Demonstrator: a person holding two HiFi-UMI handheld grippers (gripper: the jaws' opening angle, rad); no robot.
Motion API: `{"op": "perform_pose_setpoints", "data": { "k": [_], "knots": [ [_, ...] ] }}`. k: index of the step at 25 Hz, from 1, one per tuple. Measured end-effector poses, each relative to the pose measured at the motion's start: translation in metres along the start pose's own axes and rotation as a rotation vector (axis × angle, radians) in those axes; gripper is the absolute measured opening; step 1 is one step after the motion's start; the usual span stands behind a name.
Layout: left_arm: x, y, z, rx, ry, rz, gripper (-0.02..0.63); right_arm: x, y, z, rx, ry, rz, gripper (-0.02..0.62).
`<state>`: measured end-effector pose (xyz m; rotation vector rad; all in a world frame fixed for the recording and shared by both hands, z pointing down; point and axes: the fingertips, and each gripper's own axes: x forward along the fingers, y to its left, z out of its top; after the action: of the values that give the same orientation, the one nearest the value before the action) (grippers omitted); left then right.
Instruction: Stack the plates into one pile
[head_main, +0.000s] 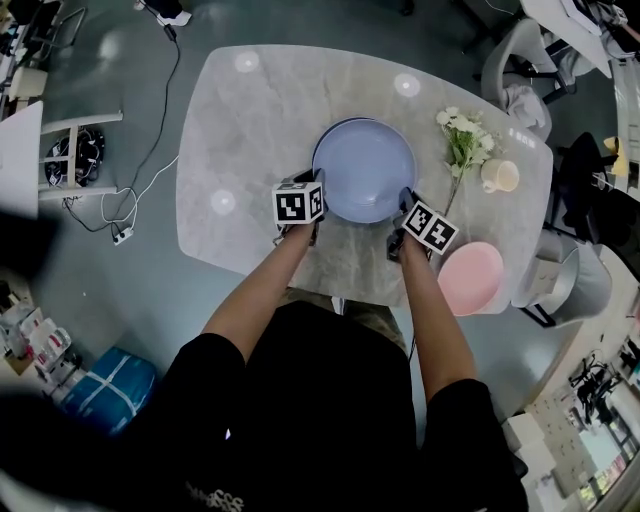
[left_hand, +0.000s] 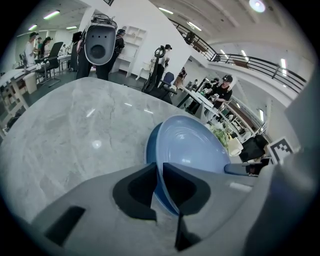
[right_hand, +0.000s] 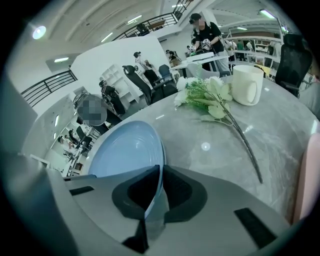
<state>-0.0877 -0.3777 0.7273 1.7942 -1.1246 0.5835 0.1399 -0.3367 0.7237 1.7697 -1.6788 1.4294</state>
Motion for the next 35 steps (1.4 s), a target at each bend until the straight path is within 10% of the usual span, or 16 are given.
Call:
{"op": "perform_pose_setpoints", "data": {
  "k": [35],
  "knots": [
    [0.013,0.01,0.009,-0.057,-0.054,-0.086,0.152,0.019,0.002,0.01,0.0,-0.032,0.046,0.083]
  ]
}}
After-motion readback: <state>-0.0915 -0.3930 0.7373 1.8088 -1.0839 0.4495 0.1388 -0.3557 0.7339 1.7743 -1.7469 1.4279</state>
